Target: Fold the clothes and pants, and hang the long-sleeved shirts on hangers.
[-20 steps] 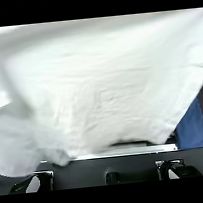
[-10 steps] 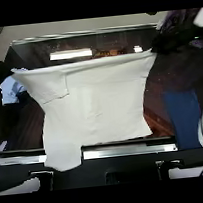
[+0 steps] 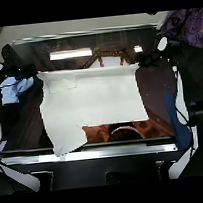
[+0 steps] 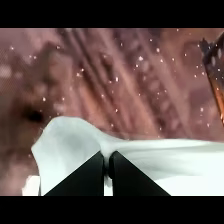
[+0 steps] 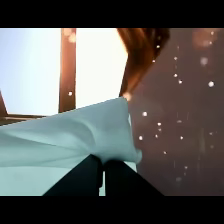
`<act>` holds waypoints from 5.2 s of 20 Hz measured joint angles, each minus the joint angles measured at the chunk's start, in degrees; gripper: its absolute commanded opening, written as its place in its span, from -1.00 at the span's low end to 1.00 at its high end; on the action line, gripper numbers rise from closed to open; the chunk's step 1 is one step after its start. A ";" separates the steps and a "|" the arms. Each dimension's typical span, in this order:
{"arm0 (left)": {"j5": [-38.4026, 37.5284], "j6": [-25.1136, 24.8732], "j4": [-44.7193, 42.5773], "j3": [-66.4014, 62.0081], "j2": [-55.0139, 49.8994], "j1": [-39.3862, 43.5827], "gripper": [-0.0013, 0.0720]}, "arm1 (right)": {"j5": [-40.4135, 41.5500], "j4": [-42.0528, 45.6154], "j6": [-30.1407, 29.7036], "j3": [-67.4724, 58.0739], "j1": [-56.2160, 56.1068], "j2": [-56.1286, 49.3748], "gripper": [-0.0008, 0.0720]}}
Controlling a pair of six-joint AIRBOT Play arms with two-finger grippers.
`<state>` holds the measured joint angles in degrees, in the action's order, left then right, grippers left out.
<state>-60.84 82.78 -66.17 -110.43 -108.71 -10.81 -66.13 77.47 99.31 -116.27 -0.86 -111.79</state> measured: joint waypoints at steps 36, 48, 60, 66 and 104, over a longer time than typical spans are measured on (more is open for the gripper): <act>-23.23 9.62 -7.45 1.86 -4.04 3.23 0.49 | -27.89 -5.95 0.94 1.31 0.02 -6.80 0.35; -15.56 7.37 -1.29 45.24 35.43 -15.17 0.48 | -28.81 -10.10 -12.20 21.18 14.99 16.06 0.36; -10.36 -1.14 11.04 85.35 53.02 -20.81 0.48 | -18.60 -19.45 -19.76 47.91 21.16 28.11 0.35; -9.35 -2.97 13.49 88.06 49.59 -20.22 0.48 | -16.28 -19.87 -20.00 48.54 21.22 28.37 0.35; -11.91 3.19 11.17 80.08 48.33 -13.35 -0.92 | -2.91 -27.96 -23.08 71.14 15.67 33.22 -0.91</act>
<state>-72.75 85.97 -55.00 -30.35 -60.38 -24.16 -69.04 49.52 76.23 -45.12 14.81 -78.56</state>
